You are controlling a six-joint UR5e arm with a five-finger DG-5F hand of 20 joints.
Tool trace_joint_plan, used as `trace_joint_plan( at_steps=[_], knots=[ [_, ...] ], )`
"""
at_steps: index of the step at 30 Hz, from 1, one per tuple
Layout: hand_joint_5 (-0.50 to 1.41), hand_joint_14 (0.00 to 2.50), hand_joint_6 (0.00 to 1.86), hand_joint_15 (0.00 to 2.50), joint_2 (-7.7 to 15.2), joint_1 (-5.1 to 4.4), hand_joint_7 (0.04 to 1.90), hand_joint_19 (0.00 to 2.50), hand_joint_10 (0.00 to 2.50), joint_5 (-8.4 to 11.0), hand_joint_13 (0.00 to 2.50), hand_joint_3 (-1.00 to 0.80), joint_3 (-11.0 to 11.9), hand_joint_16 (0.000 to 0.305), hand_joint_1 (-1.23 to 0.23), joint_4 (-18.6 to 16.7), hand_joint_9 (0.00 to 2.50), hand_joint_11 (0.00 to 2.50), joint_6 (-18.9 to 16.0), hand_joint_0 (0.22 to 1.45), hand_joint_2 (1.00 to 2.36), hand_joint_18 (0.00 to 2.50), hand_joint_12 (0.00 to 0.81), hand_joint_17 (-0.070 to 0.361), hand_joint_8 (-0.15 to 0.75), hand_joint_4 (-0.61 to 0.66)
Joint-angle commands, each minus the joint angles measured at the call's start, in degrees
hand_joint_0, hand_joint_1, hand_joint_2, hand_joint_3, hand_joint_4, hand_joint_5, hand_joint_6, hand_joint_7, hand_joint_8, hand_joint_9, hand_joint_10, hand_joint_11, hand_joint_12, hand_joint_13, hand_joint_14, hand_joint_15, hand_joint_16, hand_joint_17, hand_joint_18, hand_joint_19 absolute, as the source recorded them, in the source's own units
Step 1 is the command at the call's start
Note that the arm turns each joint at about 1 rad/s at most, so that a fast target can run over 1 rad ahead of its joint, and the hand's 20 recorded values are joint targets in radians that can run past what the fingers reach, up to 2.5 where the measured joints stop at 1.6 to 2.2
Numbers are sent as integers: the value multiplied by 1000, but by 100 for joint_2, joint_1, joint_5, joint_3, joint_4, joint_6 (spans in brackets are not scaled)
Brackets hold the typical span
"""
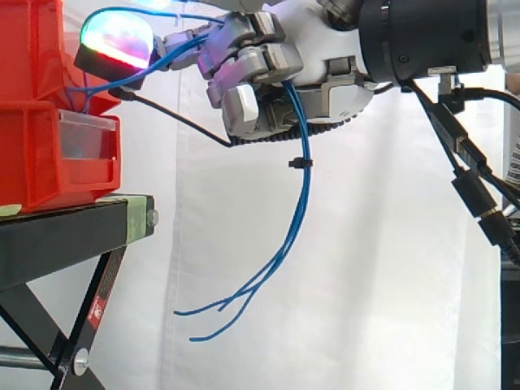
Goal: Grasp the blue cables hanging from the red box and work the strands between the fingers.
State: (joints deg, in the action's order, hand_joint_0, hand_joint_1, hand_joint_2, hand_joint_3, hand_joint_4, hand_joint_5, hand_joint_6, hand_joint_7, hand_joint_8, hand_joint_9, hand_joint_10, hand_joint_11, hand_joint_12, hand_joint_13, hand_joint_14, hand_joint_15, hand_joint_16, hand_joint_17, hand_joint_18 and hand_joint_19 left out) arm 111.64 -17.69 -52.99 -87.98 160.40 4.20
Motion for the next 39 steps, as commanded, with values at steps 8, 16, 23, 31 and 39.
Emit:
trace_joint_plan(
  at_steps=[8,16,23,31,39],
  knots=[
    [281,2500,499,1564,-2,-7,1262,721,2500,17,1855,-926,0,232,-710,0,1727,2500,46,752,1002,2458,588,174,499,216],
    [446,2500,368,1564,-2,-7,1343,721,2500,17,1855,-968,0,232,-631,35,1727,2500,72,787,1001,2458,588,174,499,199],
    [550,2500,230,1564,-2,-7,1402,721,2500,26,1855,-829,0,232,-635,35,1727,2500,143,882,1007,2458,588,174,499,182],
    [529,2500,6,1564,-2,-7,1410,721,2500,35,1855,-695,0,232,-682,35,1727,2500,160,910,1011,2458,588,174,499,186],
    [482,2500,11,1564,-2,-7,1455,721,2500,35,1855,-604,0,232,-695,35,1727,2500,160,916,1015,2458,588,174,499,187]
  ],
)
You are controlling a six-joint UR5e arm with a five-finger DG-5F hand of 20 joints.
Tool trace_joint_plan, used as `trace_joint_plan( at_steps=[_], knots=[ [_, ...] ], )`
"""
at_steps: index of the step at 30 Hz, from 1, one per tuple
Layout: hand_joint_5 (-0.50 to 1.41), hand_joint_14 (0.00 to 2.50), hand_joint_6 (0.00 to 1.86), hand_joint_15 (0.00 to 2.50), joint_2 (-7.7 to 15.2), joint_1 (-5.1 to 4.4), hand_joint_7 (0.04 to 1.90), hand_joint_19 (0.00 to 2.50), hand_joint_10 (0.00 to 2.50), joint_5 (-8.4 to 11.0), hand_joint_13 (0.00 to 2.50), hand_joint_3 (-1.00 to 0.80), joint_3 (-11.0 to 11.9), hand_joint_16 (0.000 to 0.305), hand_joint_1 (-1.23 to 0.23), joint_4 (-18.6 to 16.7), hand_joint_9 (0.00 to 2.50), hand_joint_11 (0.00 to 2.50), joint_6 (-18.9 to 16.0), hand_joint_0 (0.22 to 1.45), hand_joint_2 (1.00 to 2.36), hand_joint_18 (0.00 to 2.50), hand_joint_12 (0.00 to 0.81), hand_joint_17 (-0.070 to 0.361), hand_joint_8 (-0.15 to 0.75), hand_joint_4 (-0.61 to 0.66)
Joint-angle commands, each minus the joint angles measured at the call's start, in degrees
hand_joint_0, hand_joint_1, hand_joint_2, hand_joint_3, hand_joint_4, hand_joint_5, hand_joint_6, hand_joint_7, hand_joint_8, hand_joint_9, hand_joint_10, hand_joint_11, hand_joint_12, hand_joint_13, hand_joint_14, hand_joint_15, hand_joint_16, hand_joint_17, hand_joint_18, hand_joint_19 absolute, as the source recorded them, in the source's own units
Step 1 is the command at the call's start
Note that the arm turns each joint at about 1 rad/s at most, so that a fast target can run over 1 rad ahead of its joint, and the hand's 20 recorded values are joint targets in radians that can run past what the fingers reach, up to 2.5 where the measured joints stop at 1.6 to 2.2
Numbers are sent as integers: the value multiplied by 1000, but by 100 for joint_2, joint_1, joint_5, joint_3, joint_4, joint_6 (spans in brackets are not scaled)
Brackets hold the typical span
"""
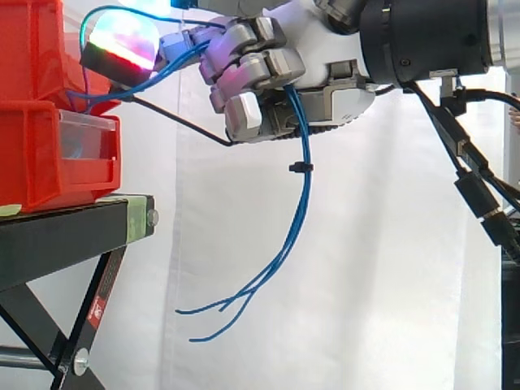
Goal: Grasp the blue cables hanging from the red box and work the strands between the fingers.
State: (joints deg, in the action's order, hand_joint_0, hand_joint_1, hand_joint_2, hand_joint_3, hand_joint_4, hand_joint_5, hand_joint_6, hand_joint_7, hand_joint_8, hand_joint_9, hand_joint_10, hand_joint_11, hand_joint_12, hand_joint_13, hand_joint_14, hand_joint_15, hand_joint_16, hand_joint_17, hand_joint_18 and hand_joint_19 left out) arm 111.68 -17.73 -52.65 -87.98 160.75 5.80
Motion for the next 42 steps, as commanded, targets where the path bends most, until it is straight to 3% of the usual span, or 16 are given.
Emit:
trace_joint_plan(
  at_steps=[1,7,8,14,21,42],
  knots=[
    [464,2500,54,1564,3,-3,1459,721,2500,0,1855,-569,0,232,-692,0,1727,2500,0,915,1015,2458,588,174,499,179],
    [346,2500,452,1564,3,-3,1302,721,2500,0,1855,-336,0,232,-685,-9,1727,2500,0,895,1020,2458,588,174,499,150],
    [316,2500,613,1564,3,6,1219,721,2500,0,1855,-314,0,232,-684,-9,1727,2500,0,898,1020,2458,588,174,499,154],
    [290,2500,707,1564,-5,-3,1195,721,2500,26,1855,-266,0,232,-679,0,1727,2500,18,917,1021,2458,588,174,499,154],
    [267,2500,784,1564,-5,-3,1151,721,2500,211,1855,-266,0,232,-676,0,1727,2500,27,922,1022,2458,588,174,499,174],
    [190,2500,966,1564,3,-3,1090,721,2500,202,1855,-264,0,232,-648,18,1727,2500,27,932,1022,2458,588,174,499,204]
  ],
)
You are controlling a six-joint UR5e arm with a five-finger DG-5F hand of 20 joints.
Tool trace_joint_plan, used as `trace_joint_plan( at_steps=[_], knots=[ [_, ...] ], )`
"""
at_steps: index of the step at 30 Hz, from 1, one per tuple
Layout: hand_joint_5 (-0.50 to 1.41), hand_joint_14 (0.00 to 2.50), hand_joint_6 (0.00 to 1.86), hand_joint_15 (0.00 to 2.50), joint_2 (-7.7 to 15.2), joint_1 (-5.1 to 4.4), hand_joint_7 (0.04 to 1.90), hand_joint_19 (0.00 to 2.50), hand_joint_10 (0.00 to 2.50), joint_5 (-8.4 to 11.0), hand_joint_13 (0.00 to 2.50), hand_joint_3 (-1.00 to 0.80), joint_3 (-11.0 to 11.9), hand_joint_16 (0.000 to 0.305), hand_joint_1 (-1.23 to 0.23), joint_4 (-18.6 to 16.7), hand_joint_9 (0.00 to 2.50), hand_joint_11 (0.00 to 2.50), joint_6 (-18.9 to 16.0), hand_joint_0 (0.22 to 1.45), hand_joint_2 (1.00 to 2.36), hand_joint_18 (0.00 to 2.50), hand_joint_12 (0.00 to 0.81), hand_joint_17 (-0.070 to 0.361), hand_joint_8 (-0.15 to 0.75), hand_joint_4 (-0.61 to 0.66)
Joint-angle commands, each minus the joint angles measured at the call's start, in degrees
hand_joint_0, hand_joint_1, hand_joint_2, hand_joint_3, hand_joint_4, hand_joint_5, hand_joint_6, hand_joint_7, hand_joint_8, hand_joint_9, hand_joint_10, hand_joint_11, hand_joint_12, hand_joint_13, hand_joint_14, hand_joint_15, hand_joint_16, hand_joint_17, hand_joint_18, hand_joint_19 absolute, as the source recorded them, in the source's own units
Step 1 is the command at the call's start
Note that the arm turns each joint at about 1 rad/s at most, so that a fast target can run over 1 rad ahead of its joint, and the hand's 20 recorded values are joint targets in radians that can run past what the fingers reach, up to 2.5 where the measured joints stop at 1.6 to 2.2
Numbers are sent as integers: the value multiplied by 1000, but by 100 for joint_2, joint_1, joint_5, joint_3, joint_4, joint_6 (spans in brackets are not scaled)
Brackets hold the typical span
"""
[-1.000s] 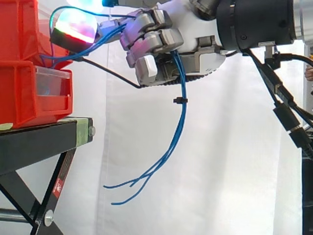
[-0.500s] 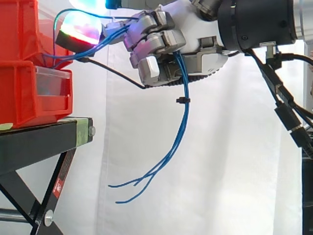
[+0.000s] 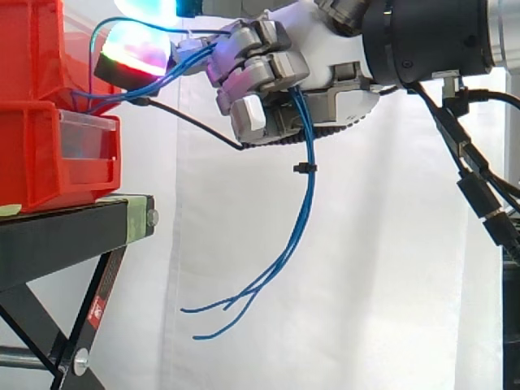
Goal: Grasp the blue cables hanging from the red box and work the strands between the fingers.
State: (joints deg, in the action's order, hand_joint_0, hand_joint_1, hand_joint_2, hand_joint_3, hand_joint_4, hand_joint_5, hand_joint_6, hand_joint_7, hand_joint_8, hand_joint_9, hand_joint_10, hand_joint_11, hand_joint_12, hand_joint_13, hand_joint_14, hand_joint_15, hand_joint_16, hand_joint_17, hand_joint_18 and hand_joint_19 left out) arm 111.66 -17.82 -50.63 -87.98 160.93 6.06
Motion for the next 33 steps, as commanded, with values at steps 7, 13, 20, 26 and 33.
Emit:
trace_joint_plan(
  at_steps=[7,13,20,26,33],
  knots=[
    [182,2500,987,1564,-4,-2,1083,721,2500,0,1855,-256,0,232,-645,0,1727,2500,0,931,1022,2458,588,174,499,208],
    [176,2500,1003,1564,-4,6,1079,721,2500,0,1855,-256,0,232,-642,0,1727,2500,0,931,1022,2458,588,174,499,207],
    [166,2500,1025,1564,-4,6,1062,721,2500,0,1855,-261,0,232,-640,0,1727,2500,0,932,1022,2458,588,174,499,208],
    [165,2500,1030,1564,-4,6,1059,721,2500,0,1855,-254,0,232,-640,0,1727,2500,0,931,1022,2458,588,174,499,208],
    [163,2500,1036,1564,-4,-2,1056,721,2500,0,1855,-253,0,232,-638,0,1727,2500,0,931,1022,2458,588,174,499,204]
  ],
)
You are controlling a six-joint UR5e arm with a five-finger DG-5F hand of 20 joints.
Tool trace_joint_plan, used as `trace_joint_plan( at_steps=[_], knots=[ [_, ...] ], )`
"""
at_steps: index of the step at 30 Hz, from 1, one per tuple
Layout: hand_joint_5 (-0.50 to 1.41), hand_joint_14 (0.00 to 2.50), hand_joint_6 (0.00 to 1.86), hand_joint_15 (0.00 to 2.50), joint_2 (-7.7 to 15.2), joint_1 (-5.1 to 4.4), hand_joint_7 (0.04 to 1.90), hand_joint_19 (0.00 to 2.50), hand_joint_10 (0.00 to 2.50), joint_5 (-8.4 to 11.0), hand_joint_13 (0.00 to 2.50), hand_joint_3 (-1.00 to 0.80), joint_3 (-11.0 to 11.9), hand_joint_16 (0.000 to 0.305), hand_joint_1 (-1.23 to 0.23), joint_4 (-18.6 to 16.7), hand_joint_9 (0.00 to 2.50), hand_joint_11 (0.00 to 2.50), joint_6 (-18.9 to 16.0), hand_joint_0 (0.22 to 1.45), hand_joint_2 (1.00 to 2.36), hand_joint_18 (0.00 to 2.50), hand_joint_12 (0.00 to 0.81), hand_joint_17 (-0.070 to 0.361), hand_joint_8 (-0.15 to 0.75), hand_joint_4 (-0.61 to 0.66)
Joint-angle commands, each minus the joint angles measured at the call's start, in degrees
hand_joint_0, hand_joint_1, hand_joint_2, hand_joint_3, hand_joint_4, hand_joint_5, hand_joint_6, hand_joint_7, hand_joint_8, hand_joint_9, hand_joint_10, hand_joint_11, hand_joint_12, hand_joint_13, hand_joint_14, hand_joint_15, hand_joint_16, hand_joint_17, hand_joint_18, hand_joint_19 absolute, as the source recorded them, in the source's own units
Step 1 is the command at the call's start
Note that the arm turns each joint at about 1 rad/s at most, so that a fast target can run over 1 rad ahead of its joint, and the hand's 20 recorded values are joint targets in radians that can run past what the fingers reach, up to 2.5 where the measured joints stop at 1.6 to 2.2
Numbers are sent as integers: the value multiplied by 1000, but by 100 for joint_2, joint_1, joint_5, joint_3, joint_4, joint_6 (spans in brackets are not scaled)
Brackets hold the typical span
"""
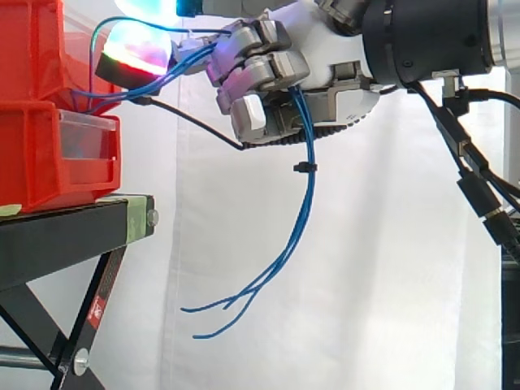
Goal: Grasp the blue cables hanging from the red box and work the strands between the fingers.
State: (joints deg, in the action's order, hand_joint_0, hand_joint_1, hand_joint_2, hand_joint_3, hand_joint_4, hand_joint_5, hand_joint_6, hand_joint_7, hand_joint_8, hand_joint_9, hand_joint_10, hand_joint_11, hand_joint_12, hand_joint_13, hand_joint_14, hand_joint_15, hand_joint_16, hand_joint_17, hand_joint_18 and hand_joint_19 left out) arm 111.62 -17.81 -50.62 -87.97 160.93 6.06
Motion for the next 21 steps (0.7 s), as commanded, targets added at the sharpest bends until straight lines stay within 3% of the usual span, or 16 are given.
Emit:
trace_joint_plan(
  at_steps=[1,21],
  knots=[
    [163,2500,1037,1564,0,-3,1055,721,2500,0,1855,-254,0,232,-638,0,1727,2500,0,931,1022,2458,588,174,499,206],
    [153,2500,1057,1564,0,-3,1056,721,2500,0,1855,-258,0,232,-631,0,1727,2500,0,927,1022,2458,588,174,499,204]
  ],
)
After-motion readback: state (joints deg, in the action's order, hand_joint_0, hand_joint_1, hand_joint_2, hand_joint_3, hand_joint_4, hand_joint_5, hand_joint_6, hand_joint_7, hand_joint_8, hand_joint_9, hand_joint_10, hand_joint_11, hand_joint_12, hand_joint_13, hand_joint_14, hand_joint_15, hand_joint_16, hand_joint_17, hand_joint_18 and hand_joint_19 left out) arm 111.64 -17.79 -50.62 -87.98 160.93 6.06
